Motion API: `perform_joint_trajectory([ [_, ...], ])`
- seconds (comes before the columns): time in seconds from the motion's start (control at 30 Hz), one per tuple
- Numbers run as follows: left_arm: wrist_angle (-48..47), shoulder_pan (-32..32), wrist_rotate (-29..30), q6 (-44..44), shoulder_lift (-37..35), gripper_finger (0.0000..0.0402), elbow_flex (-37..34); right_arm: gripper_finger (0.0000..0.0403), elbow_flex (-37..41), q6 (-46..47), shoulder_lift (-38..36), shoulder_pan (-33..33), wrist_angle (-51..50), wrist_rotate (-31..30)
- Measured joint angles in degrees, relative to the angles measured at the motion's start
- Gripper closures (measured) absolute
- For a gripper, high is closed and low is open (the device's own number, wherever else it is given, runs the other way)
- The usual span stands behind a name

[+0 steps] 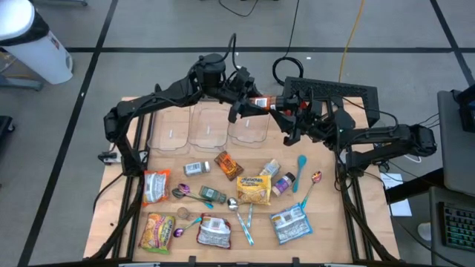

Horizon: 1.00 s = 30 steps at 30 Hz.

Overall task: Pick & Place Food Item
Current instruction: Adjust the orange spice bottle in the left transparent bin

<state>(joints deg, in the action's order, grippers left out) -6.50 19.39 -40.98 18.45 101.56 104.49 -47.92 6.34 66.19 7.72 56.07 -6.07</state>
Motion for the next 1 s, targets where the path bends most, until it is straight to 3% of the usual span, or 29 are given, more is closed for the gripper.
perform_joint_trajectory([
  [0.2, -3.28, 0.32, 0.27, 0.07, 0.3, 0.0122, -0.18, 0.0228, -0.57, -0.16, -2.23, 1.64, -4.75, -0.25],
  [0.4, -5.28, 1.66, -0.99, -0.06, 0.15, 0.009, -0.15, 0.0228, -3.04, -0.14, -5.95, 3.4, -18.02, 0.44],
  [0.8, -10.84, 6.32, 0.75, -6.41, -3.81, 0.0106, -0.09, 0.0228, -10.44, -0.48, -8.23, 6.41, -40.5, 5.23],
  [1.0, -19.5, 8.73, 6.46, -13.07, -7.1, 0.012, 0.0, 0.0228, -10.95, 3.92, -8.19, 8.43, -42.83, 10.72],
])
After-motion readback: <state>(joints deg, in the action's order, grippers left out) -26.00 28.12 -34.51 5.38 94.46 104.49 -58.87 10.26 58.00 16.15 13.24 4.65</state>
